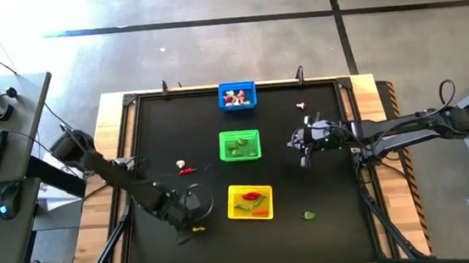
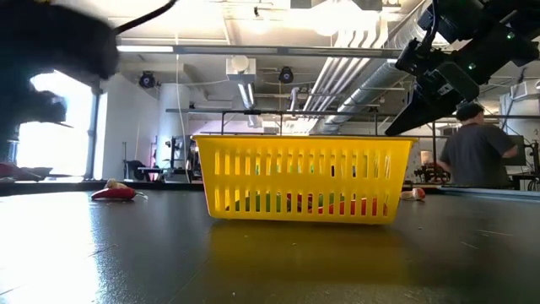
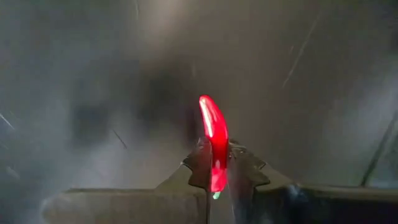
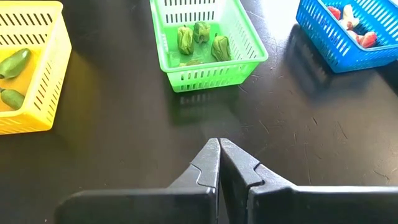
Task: Sort produce into baskets
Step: Put the red chili pepper into the yellow bin
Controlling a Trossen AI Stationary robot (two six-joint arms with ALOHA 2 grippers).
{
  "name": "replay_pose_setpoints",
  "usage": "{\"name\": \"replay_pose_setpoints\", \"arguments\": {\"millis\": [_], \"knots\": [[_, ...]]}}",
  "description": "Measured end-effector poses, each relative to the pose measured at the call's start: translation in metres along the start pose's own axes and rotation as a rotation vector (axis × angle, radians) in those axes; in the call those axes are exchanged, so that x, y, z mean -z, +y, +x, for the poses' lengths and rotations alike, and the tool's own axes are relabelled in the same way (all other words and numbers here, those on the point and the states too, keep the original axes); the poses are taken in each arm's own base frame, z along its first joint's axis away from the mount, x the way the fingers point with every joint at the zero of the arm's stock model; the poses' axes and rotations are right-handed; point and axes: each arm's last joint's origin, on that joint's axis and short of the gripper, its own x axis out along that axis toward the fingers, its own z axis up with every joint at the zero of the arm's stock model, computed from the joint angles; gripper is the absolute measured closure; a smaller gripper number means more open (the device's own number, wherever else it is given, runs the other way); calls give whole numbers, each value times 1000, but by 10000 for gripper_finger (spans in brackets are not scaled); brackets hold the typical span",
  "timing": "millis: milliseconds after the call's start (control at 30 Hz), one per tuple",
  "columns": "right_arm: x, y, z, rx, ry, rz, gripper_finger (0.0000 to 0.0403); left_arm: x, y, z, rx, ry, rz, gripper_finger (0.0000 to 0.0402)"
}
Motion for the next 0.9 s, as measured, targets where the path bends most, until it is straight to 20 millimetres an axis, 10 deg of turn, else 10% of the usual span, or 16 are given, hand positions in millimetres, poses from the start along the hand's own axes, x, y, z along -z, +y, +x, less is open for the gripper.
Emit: {"name": "replay_pose_setpoints", "arguments": {"millis": [367,900], "knots": [[-1,0,0,0,-11,-2,403,-103,45,-51,16,-319,180,394],[-3,0,0,0,-24,-21,403,-211,20,-13,153,-325,635,395]]}}
